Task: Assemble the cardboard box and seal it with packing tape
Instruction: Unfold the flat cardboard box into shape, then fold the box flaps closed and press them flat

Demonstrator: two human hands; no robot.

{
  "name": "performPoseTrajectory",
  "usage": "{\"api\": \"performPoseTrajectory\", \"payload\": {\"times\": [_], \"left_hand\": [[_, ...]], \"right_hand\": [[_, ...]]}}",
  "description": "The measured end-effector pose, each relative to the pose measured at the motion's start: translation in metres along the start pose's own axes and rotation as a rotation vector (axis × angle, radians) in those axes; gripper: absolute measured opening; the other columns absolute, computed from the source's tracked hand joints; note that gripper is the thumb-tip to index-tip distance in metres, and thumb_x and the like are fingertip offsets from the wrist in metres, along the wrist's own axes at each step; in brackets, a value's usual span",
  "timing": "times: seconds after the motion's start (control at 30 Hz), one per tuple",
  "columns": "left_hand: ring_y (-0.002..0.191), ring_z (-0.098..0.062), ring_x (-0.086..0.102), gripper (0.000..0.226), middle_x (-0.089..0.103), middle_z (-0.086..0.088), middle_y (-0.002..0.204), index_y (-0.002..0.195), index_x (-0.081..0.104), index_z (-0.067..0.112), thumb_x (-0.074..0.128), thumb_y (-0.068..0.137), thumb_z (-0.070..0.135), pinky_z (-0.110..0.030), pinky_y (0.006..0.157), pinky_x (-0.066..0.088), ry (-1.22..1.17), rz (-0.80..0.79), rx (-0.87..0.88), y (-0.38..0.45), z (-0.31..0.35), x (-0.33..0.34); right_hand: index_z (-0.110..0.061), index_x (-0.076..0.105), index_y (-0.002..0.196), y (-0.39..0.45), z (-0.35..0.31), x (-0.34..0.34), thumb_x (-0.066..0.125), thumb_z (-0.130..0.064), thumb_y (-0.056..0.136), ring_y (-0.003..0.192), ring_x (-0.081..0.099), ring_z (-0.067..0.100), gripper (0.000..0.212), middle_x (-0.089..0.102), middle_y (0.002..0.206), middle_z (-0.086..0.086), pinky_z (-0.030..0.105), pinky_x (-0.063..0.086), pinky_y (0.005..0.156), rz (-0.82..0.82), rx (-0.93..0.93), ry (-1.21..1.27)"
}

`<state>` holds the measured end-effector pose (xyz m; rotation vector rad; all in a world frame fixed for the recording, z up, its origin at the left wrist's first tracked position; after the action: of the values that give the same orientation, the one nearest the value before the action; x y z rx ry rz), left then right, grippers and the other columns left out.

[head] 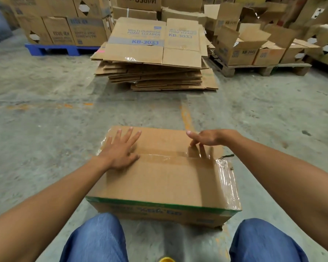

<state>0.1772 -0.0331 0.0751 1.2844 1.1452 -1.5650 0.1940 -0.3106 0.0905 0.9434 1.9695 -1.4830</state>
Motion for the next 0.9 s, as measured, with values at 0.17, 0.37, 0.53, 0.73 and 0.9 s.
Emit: {"api": "performPoseTrajectory", "payload": {"times": [0.17, 0.37, 0.53, 0.73, 0.9], "left_hand": [[0.15, -0.029, -0.007, 0.063, -0.005, -0.002, 0.165, 0.155, 0.003, 0.034, 0.014, 0.098, 0.058, -0.054, 0.119, 0.001, -0.037, -0.061, 0.04, 0.014, 0.045, 0.038], [0.149, -0.032, -0.011, 0.071, -0.01, 0.001, 0.164, 0.154, -0.003, 0.035, 0.007, 0.091, 0.067, -0.054, 0.118, -0.008, -0.04, 0.037, 0.02, 0.048, 0.08, 0.054], [0.15, -0.035, -0.005, 0.069, -0.004, 0.002, 0.165, 0.154, 0.002, 0.036, 0.008, 0.092, 0.065, -0.056, 0.117, -0.003, -0.038, 0.105, -0.043, 0.071, 0.074, 0.053], [0.15, -0.031, -0.001, 0.072, 0.001, 0.006, 0.164, 0.153, 0.007, 0.039, 0.007, 0.087, 0.069, -0.057, 0.117, -0.001, -0.045, 0.159, 0.052, 0.059, 0.135, 0.057], [0.15, -0.029, 0.001, 0.072, 0.002, 0.007, 0.164, 0.153, 0.009, 0.038, 0.008, 0.088, 0.068, -0.057, 0.118, 0.002, -0.058, 0.177, 0.008, 0.056, 0.132, 0.056]], "right_hand": [[-0.023, 0.063, 0.105, 0.007, 0.001, 0.017, 0.017, -0.063, 0.098, 0.098, 0.055, 0.023, 0.061, 0.06, 0.111, 0.008, 0.047, 0.038, 0.108, 0.059, -0.096, -0.011], [-0.01, 0.046, 0.128, 0.033, 0.005, 0.027, 0.031, -0.033, 0.105, 0.128, 0.039, 0.026, 0.036, 0.042, 0.143, 0.013, 0.05, 0.03, 0.11, 0.31, -0.26, -0.227], [-0.021, 0.029, 0.149, 0.051, 0.009, 0.024, 0.018, -0.04, 0.104, 0.147, 0.02, 0.024, 0.049, 0.018, 0.165, -0.001, 0.058, 0.016, 0.114, 0.515, -0.12, -0.38], [-0.022, 0.048, 0.135, 0.024, 0.007, 0.022, 0.023, -0.038, 0.104, 0.132, 0.045, 0.028, 0.044, 0.051, 0.143, 0.002, 0.064, 0.005, 0.114, 0.737, -0.1, -0.435], [-0.026, 0.053, 0.135, -0.009, 0.068, 0.011, 0.034, -0.021, 0.097, 0.124, 0.05, 0.03, 0.042, 0.056, 0.133, 0.003, 0.067, 0.001, 0.112, 0.72, 0.031, -0.39]]}}
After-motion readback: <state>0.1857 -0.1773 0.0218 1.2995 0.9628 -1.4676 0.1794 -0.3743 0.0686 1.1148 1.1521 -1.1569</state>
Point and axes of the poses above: each hand's wrist, its own y-axis towards the middle knuckle, its own x-axis out of the palm, z = x × y, the point moved 10 cm from there along y, towards the middle knuckle
